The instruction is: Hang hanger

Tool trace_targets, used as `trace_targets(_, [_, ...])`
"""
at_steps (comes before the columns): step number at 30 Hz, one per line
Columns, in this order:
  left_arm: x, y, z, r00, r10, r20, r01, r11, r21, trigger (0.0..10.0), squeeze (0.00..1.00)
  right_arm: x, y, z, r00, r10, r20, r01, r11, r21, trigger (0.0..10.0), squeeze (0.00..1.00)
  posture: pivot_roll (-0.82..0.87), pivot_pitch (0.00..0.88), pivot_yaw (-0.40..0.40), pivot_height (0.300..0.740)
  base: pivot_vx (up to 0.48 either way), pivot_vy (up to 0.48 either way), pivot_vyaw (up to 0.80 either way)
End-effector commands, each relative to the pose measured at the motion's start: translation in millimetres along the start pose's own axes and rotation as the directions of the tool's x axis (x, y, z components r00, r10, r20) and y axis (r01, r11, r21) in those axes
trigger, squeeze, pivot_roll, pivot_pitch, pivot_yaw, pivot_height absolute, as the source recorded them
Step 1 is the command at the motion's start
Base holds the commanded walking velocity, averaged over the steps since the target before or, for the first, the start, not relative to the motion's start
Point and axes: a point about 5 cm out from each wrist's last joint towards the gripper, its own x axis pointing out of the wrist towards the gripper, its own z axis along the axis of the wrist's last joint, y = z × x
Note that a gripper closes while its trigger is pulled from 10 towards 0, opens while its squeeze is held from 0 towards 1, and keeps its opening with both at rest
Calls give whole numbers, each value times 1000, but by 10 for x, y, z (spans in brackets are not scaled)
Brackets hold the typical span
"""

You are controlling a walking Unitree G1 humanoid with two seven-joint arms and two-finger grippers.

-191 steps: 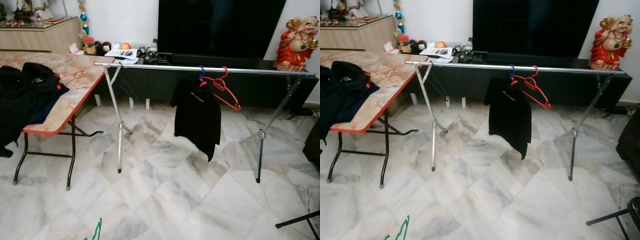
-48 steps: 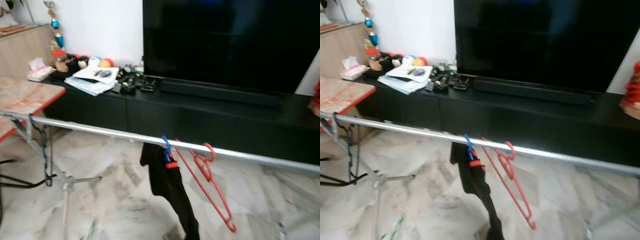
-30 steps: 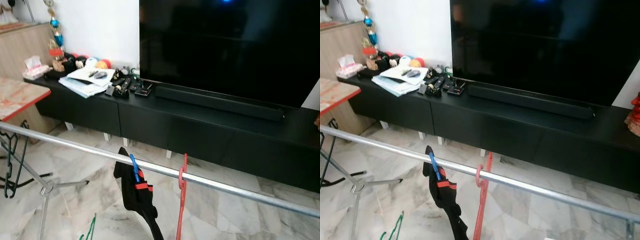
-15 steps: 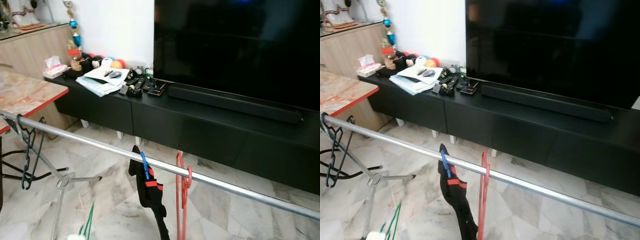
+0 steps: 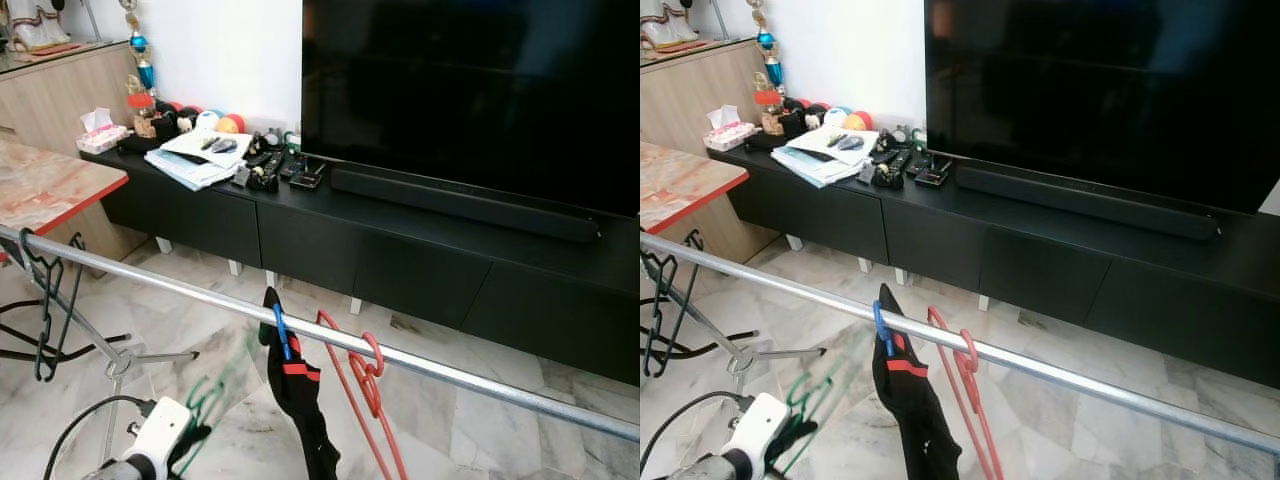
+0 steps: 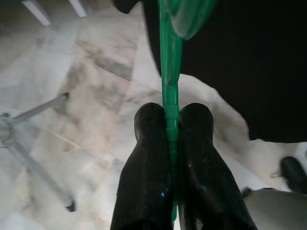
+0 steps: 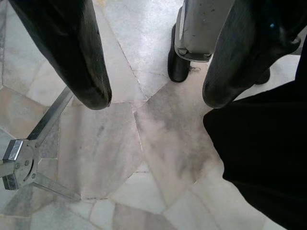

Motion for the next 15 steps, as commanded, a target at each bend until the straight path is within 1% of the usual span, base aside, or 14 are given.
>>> trace_targets(1, [-37, 203, 222, 991, 76, 106, -80, 996, 32, 10000, 0, 0, -7, 6, 1000, 0, -1, 0, 1000, -9, 10000, 0, 167, 0, -23, 740, 0, 0, 0])
trace_targets(2, [-50, 252, 293, 987, 90, 135, -96, 995, 32, 10000, 0, 0, -7, 6, 1000, 0, -1, 0, 1000, -9, 10000, 0, 167, 0, -23, 740, 0, 0, 0])
trace_targets(3, [-50, 252, 293, 987, 90, 135, -96, 995, 32, 10000, 0, 0, -7, 6, 1000, 0, -1, 0, 1000, -9, 10000, 0, 167, 0, -23, 740, 0, 0, 0])
trace_targets(4, [-67, 304, 391, 981, 97, 171, -106, 993, 44, 10000, 0, 0, -7, 7, 1000, -1, -1, 1, 1000, -10, 10000, 0, 171, 0, -25, 740, 0, 0, 0])
trace_targets(6, [-83, 343, 494, 975, 91, 201, -105, 993, 61, 10000, 0, 1, -6, 7, 1000, -2, -2, 2, 1000, -11, 10000, 0, 172, 0, -25, 740, 0, 0, 0])
trace_targets(8, [-78, 398, 645, 969, 94, 229, -120, 987, 102, 10000, 0, 1, -5, 8, 1000, -4, -2, 4, 1000, -15, 10000, 0, 171, 0, -23, 740, 0, 0, 0])
trace_targets(12, [-54, 408, 744, 964, 89, 249, -119, 987, 105, 10000, 0, 2, -2, 10, 1000, -3, -1, 3, 1000, -15, 10000, 0, 167, 0, -20, 740, 0, 0, 0])
trace_targets(13, [-14, 403, 807, 965, 79, 250, -105, 990, 92, 10000, 0, 2, 1, 12, 1000, -1, 0, 1, 1000, -13, 10000, 0, 167, 0, -18, 740, 0, 0, 0])
trace_targets(15, [1, 401, 823, 966, 80, 247, -104, 991, 88, 10000, 0, 2, 2, 13, 1000, -1, 0, 1, 1000, -12, 10000, 0, 167, 0, -17, 740, 0, 0, 0])
